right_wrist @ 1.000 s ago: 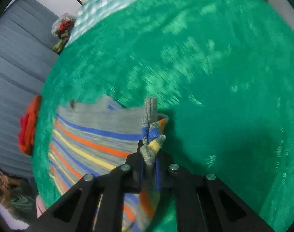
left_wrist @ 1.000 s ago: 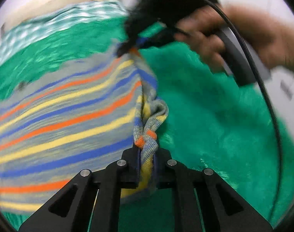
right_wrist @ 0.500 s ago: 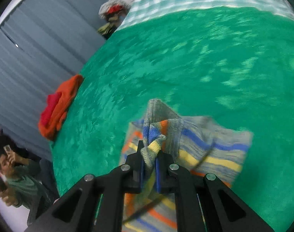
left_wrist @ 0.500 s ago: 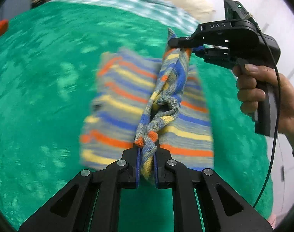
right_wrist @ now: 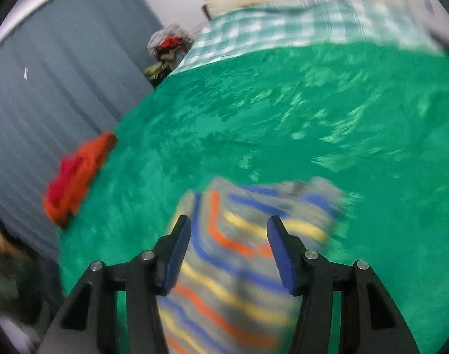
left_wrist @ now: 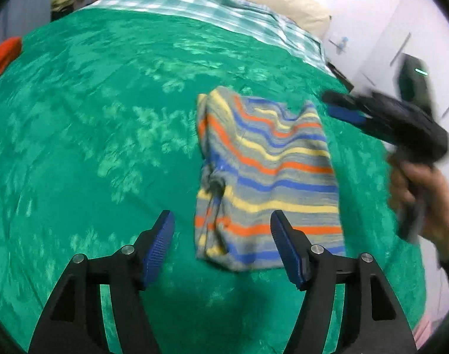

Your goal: Fold small clothes

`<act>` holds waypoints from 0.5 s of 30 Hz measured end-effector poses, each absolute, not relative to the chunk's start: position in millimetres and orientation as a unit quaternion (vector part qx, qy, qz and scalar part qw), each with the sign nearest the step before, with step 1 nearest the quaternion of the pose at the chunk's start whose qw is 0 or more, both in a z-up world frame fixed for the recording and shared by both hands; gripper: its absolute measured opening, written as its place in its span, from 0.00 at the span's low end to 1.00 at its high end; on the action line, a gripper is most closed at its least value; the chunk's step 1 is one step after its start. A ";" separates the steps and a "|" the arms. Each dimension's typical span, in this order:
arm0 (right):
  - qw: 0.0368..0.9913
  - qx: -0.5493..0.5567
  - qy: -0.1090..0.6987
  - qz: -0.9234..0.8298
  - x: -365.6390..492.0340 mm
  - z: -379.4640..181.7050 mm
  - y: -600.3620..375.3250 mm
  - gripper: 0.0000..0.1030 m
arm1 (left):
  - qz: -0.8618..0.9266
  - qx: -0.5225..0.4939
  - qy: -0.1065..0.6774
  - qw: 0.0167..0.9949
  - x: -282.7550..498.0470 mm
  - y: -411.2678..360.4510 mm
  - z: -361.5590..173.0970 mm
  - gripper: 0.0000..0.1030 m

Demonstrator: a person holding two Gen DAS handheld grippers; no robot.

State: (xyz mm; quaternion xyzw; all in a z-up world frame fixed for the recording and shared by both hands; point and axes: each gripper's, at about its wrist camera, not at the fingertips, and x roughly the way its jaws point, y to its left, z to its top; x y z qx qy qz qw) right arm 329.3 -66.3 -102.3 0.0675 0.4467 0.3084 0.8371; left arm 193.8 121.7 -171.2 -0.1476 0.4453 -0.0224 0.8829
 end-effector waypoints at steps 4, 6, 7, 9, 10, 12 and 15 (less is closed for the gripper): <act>0.796 0.034 0.461 0.391 272.0 -112.2 -66.2 0.46 | 0.025 -0.148 0.474 0.868 228.5 134.4 -199.2 0.29; 0.771 0.008 0.509 0.383 253.5 -153.0 -55.5 0.40 | 0.037 -0.155 0.514 0.843 243.3 143.8 -221.0 0.26; 0.756 -0.014 0.545 0.362 250.6 -176.2 -52.1 0.33 | 0.031 -0.155 0.517 0.841 245.4 147.6 -222.6 0.26; 0.755 -0.038 0.552 0.352 241.1 -190.0 -51.9 0.31 | 0.023 -0.134 0.520 0.843 239.7 148.0 -210.4 0.31; 0.761 -0.034 0.543 0.354 240.1 -182.5 -55.4 0.30 | 0.020 -0.121 0.512 0.850 236.1 149.0 -200.2 0.36; 0.775 -0.005 0.526 0.350 249.4 -159.2 -67.8 0.30 | 0.004 -0.108 0.487 0.867 231.6 150.7 -177.3 0.52; 0.807 0.013 0.487 0.334 286.0 -125.2 -80.1 0.30 | -0.022 -0.103 0.462 0.881 256.0 151.7 -161.9 0.69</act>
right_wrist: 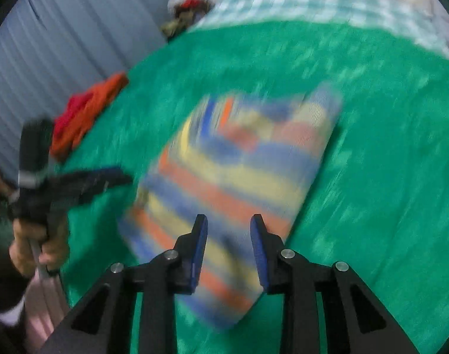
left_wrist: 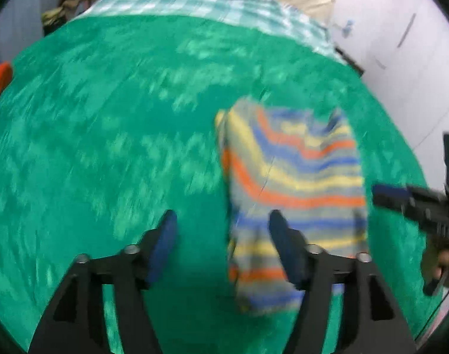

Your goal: Fold small clothes

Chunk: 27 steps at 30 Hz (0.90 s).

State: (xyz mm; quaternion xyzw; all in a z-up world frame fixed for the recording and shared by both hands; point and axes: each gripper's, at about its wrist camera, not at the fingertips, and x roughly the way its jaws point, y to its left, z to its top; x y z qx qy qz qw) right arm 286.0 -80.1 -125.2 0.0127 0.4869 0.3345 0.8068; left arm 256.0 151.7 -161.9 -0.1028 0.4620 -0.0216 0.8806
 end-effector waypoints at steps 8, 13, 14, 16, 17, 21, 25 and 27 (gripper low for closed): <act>0.802 -0.024 0.543 0.247 381.3 -182.1 -67.2 0.26 | 0.052 -0.021 0.516 0.855 345.8 150.8 -218.0 0.44; 0.831 0.028 0.499 0.244 364.4 -162.5 -88.6 0.29 | 0.020 -0.080 0.494 0.865 307.6 177.5 -193.2 0.46; 0.835 0.031 0.489 0.248 354.2 -152.5 -92.7 0.29 | 0.012 -0.088 0.492 0.866 299.9 179.3 -188.5 0.47; 0.838 0.028 0.478 0.261 331.0 -137.5 -97.2 0.29 | -0.014 -0.105 0.485 0.868 272.8 177.7 -179.9 0.55; 0.836 0.023 0.477 0.269 318.4 -133.2 -98.4 0.29 | -0.022 -0.105 0.484 0.869 262.2 170.9 -180.1 0.56; 0.816 0.014 0.486 0.311 259.5 -131.3 -86.9 0.29 | -0.024 -0.058 0.519 0.853 247.9 139.1 -202.5 0.45; 0.782 -0.016 0.554 0.285 214.1 -184.9 -71.9 0.29 | 0.010 -0.016 0.532 0.847 231.8 127.3 -216.3 0.43; 0.799 -0.012 0.540 0.263 197.4 -176.6 -76.2 0.32 | 0.026 -0.003 0.529 0.848 221.3 123.3 -201.6 0.59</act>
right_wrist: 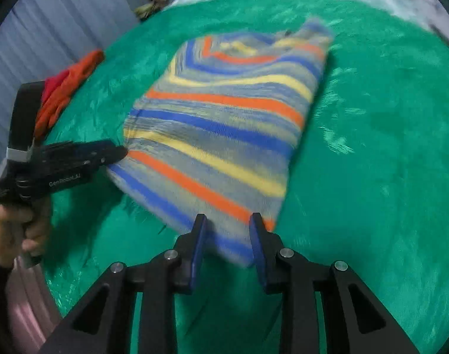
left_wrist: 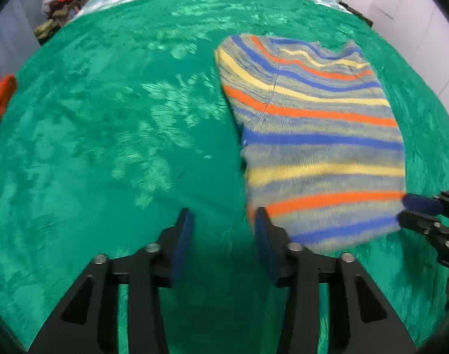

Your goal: Fold small clothes

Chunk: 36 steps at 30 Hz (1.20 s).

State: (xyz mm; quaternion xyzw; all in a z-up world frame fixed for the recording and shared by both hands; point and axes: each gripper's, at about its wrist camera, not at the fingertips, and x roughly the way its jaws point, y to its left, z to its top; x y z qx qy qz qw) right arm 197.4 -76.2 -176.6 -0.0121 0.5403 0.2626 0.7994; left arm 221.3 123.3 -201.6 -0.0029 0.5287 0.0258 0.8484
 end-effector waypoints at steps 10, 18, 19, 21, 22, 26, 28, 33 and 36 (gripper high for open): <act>0.860 -0.069 0.492 0.119 144.1 -97.3 -78.1 0.79 | 0.030 -0.018 0.498 0.867 172.3 110.8 -155.9 0.91; 0.877 -0.104 0.466 0.044 116.8 -60.7 -86.5 0.94 | 0.027 -0.014 0.478 0.878 140.9 92.0 -127.5 0.91; 0.878 -0.106 0.465 0.040 113.6 -57.9 -88.0 0.95 | 0.026 -0.013 0.475 0.879 138.5 89.6 -124.0 0.91; 0.880 -0.110 0.462 0.028 106.6 -51.5 -90.7 0.96 | 0.026 -0.009 0.471 0.882 134.4 85.2 -118.8 0.91; 0.880 -0.111 0.460 0.024 105.0 -49.7 -91.2 0.96 | 0.027 -0.006 0.469 0.883 132.8 83.2 -116.4 0.91; 0.883 -0.114 0.455 0.010 97.0 -41.5 -96.0 0.97 | 0.027 -0.001 0.464 0.885 128.8 79.4 -111.3 0.91; 0.884 -0.115 0.454 0.005 94.8 -39.4 -97.6 0.97 | 0.028 0.001 0.464 0.885 127.3 78.2 -110.0 0.91; 0.885 -0.118 0.450 -0.003 91.2 -34.3 -100.3 0.97 | 0.032 0.004 0.465 0.885 125.9 76.4 -109.6 0.91; 0.886 -0.119 0.448 -0.006 90.4 -31.8 -101.2 0.97 | 0.030 0.006 0.464 0.885 125.8 75.5 -109.4 0.91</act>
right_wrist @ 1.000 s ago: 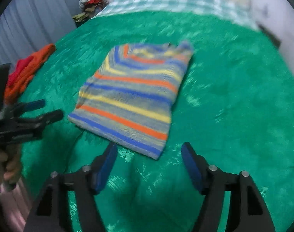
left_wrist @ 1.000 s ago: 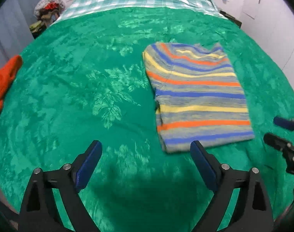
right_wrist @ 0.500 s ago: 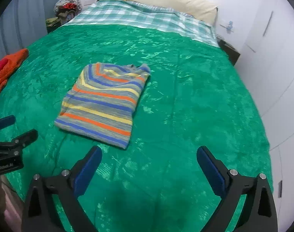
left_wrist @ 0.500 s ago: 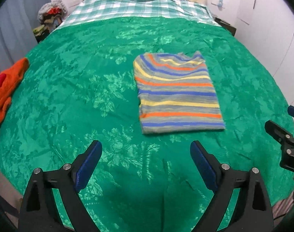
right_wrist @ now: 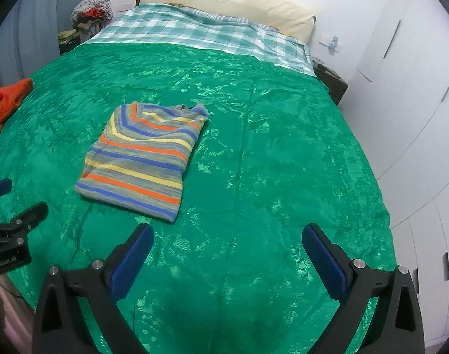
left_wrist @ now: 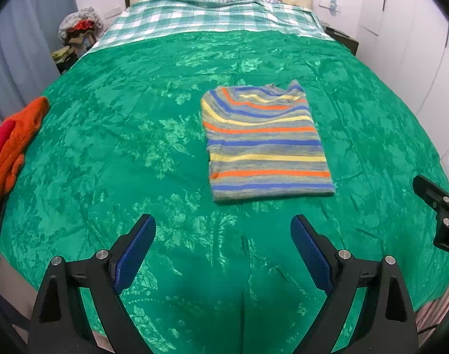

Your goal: Fold small clothes

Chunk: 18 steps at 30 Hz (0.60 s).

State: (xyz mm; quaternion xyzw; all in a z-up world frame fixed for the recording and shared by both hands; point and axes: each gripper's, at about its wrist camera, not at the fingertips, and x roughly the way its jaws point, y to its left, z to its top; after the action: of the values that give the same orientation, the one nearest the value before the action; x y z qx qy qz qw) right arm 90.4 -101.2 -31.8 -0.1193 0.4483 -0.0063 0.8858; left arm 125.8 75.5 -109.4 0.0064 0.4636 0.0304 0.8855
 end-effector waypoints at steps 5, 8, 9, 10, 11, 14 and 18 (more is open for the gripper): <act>0.887 -0.121 0.446 -0.011 90.6 -29.0 -102.0 0.97 | 0.033 0.013 0.461 0.887 126.2 73.3 -107.9 0.91; 0.887 -0.122 0.445 -0.012 90.8 -27.7 -101.7 0.97 | 0.033 0.013 0.461 0.887 126.3 73.9 -107.9 0.91; 0.887 -0.122 0.445 -0.011 91.1 -27.8 -101.6 0.97 | 0.034 0.013 0.461 0.886 126.3 74.1 -107.8 0.91; 0.887 -0.121 0.445 -0.011 91.1 -27.5 -101.6 0.97 | 0.034 0.014 0.462 0.886 126.4 73.9 -107.7 0.91; 0.887 -0.120 0.445 -0.011 91.4 -27.4 -101.4 0.97 | 0.035 0.015 0.462 0.886 126.4 73.9 -107.8 0.91; 0.887 -0.121 0.445 -0.011 91.8 -27.2 -101.5 0.97 | 0.037 0.017 0.462 0.886 126.7 73.8 -108.0 0.91; 0.887 -0.121 0.446 -0.011 92.0 -26.9 -101.3 0.97 | 0.038 0.017 0.463 0.886 127.6 75.2 -108.5 0.91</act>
State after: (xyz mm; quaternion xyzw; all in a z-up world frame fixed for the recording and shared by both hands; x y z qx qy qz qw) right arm 92.0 -101.3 -26.9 -0.1212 0.4455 -0.0112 0.8869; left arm 127.6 75.2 -108.5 0.0165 0.4626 0.0380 0.8856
